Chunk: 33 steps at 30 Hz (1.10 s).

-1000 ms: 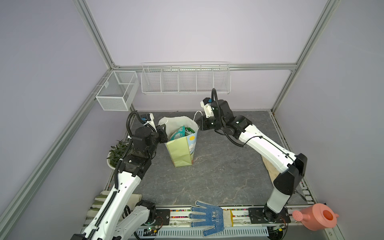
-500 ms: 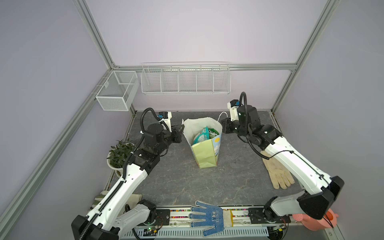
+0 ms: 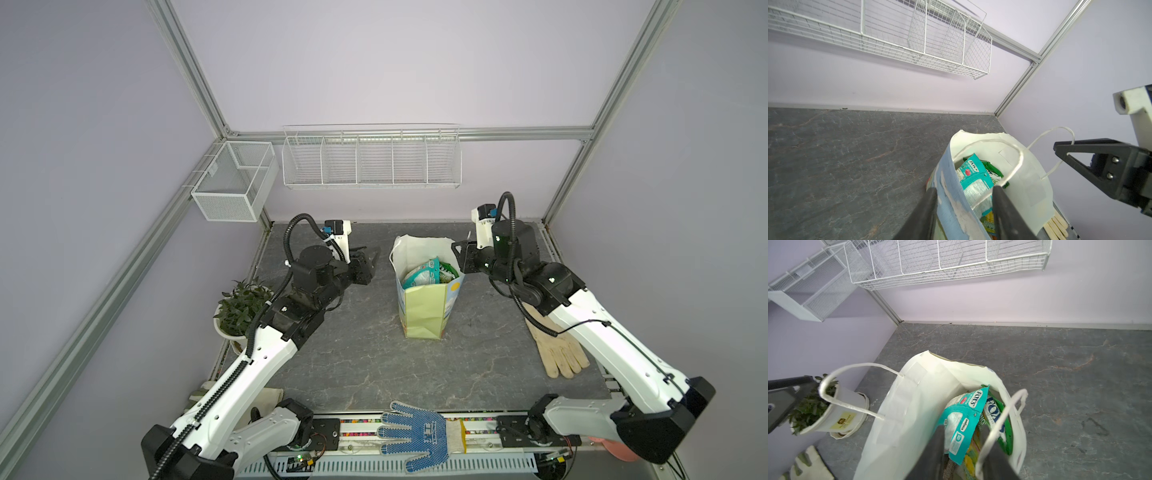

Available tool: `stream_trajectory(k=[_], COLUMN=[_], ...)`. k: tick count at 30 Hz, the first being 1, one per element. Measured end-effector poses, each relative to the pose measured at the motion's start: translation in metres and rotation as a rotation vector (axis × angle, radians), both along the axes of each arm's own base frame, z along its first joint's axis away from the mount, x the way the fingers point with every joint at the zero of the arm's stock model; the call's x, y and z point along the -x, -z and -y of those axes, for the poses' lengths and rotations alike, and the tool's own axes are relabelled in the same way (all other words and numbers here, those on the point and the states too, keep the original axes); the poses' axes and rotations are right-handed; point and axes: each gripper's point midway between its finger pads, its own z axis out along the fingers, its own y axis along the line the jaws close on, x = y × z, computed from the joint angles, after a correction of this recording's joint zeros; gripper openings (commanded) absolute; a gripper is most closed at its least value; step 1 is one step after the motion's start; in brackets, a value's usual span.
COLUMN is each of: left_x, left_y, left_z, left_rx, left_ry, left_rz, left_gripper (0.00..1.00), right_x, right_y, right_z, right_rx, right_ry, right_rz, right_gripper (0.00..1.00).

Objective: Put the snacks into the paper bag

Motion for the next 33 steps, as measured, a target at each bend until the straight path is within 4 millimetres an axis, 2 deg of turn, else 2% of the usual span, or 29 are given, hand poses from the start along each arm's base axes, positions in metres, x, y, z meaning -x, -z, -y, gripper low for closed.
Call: stream_trajectory(k=[1,3,7,20,33], left_x=[0.003,0.008,0.017,0.028,0.031], left_y=[-0.005,-0.013,-0.024,-0.030,-0.001], left_z=[-0.003,-0.008,-0.020,-0.053,-0.084], left_rx=[0.005,0.013,0.010,-0.054,-0.151], left_ry=[-0.004,-0.015,-0.045,-0.163,-0.301], left_rz=[0.011,0.031,0.068,0.126,0.124], left_gripper=[0.49,0.49,0.50,0.51,0.53], right_x=[0.001,0.002,0.007,0.032,0.052], right_y=[-0.001,-0.003,-0.005,-0.004,0.015], right_z=[0.001,0.001,0.007,0.041,0.083], right_rx=[-0.001,-0.003,0.003,0.050,0.127], right_ry=[-0.001,-0.001,0.003,0.063,0.162], right_rz=[0.002,0.006,0.015,0.060,0.145], right_gripper=[0.79,0.91,0.98,0.99,0.99])
